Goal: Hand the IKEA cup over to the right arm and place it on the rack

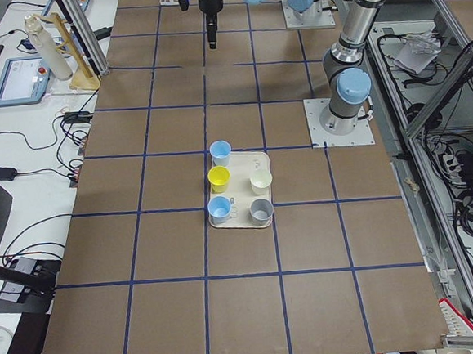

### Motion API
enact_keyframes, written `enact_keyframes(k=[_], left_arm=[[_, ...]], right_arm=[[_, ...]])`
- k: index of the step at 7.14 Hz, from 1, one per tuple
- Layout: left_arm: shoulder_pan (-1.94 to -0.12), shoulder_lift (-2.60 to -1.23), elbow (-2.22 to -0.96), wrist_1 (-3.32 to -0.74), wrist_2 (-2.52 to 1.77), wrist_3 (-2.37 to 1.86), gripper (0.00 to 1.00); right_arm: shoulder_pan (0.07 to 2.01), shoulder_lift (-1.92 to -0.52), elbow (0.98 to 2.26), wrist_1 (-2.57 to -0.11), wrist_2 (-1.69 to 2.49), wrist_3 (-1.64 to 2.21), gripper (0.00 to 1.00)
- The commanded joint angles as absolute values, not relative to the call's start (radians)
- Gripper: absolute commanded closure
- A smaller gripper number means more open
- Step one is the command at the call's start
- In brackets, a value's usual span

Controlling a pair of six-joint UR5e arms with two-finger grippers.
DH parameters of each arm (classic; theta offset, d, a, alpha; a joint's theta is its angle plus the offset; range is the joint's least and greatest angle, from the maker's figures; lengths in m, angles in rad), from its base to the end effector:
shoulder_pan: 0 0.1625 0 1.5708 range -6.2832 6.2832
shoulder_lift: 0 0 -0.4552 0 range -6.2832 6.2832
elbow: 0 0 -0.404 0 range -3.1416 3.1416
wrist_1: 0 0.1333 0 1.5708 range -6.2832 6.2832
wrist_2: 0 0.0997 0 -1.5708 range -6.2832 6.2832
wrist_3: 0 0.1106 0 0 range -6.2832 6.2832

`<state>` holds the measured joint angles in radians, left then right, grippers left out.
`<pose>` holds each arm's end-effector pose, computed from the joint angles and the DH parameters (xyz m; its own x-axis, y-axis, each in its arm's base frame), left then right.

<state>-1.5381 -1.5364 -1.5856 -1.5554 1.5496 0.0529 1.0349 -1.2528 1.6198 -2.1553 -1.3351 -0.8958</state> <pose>-0.1195 -0.4959 0.5183 -0.9996 0.0209 0.0193 0.0202 0.9991 -0.0360 -0.1900 -0.6315 0.3664 -0.9278 -0.3723 0.0260 -0.3612 0.8784 -0.3129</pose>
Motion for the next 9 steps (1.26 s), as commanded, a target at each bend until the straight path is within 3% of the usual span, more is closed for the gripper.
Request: enact_keyframes(k=[1, 7, 9], left_arm=[[-1.539, -1.535, -1.58, -1.554, 1.549, 0.041, 0.0], [-1.537, -1.519, -1.58, -1.548, 1.514, 0.002, 0.0], [-1.54, -1.531, -1.582, -1.549, 1.554, 0.002, 0.0]], right_arm=[[1.035, -1.24, 1.62, -2.155, -1.335, -0.893, 0.93], [1.035, -1.212, 1.62, -2.155, -1.344, -0.894, 0.85], [1.035, -1.204, 1.62, -2.155, -1.344, -0.884, 0.74]])
